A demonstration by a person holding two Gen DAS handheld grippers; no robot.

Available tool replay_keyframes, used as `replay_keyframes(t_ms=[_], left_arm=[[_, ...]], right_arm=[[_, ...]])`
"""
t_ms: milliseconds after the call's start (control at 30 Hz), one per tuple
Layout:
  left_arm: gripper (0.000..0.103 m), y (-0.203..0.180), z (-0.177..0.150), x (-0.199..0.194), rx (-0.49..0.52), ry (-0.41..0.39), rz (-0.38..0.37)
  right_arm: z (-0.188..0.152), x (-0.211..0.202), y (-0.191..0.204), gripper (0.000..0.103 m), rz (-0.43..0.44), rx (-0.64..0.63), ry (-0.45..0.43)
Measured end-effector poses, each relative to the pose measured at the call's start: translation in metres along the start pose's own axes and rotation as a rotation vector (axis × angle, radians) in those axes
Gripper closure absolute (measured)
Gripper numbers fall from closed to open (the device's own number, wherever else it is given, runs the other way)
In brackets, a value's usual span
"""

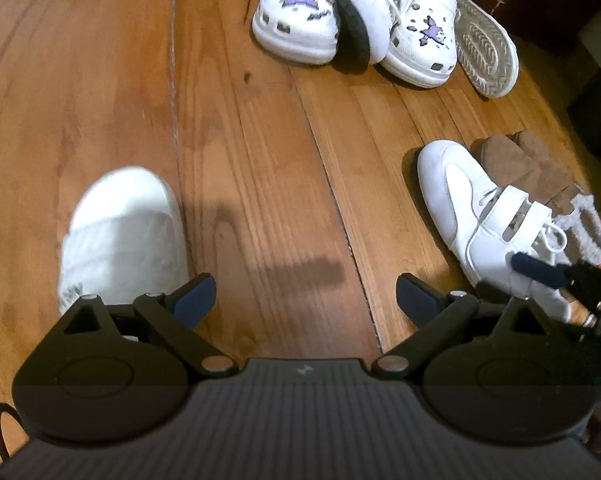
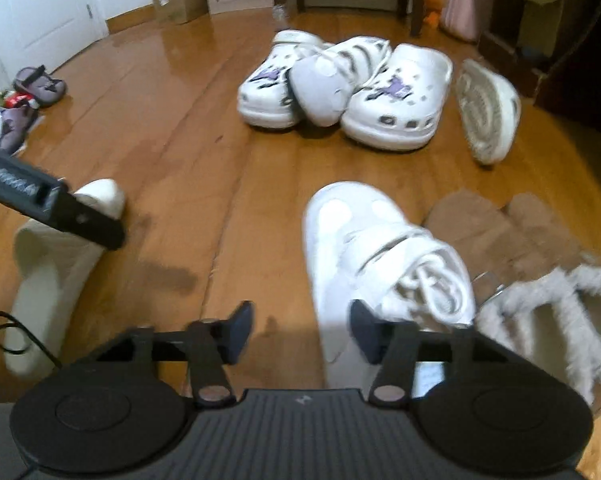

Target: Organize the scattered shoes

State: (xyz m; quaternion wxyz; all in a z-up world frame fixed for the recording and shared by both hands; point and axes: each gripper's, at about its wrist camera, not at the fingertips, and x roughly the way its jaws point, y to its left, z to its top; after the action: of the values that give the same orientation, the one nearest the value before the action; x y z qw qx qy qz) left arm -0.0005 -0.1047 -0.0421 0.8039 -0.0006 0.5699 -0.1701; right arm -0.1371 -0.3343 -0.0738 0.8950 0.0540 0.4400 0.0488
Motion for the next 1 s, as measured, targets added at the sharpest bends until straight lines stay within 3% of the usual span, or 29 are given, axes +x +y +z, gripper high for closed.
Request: replay_keyframes(t_ms=[67,200,300,400,533,667,767,867,1000], left_arm=[[0.005,0.000,0.000,0.002,-0.008,0.006,-0.008],[0.005,-0.002,0.000,0.006,-0.008,0.017,0.000],[0.005,-0.007,0.002,0.003,0.002,0.008,0.023],[0.005,-0.015,0.006,-0.007,0.026,-0.020,0.037],[0.005,-0.022,0.023,-0.020,0.020,-0.051,-0.005],[0.005,-0.021,0.050,-0.042,-0.027,-0.092,-0.045],[0.005,-0.028,0.075,-0.050,-0.041,-0.127,-0.031],[0.005,-0.039,0.106,-0.035,-0.047,-0.133,-0.018],[0.005,-0.044,0.154,0.008,-0.159,-0.116,-0.023]], right_arm=[[0.005,-0.008,-0.011,0.038,0.093,0.107,0.006],[0.010,-0.025,-0.019,0.034,0.117,0.164,0.009],[0.015,-0.032,-0.023,0.010,0.110,0.186,0.017],[0.023,-0.036,-0.029,0.010,0.095,0.199,0.001],[0.044,-0.042,-0.035,0.010,0.088,0.217,-0.008],[0.082,-0.033,-0.030,0.009,0.023,0.141,0.145],[0.110,-0.035,-0.029,0.007,0.005,0.078,0.127],[0.130,-0.026,-0.035,0.005,0.028,0.067,0.115],[0.138,-0.003,-0.048,0.005,0.034,0.086,0.138]])
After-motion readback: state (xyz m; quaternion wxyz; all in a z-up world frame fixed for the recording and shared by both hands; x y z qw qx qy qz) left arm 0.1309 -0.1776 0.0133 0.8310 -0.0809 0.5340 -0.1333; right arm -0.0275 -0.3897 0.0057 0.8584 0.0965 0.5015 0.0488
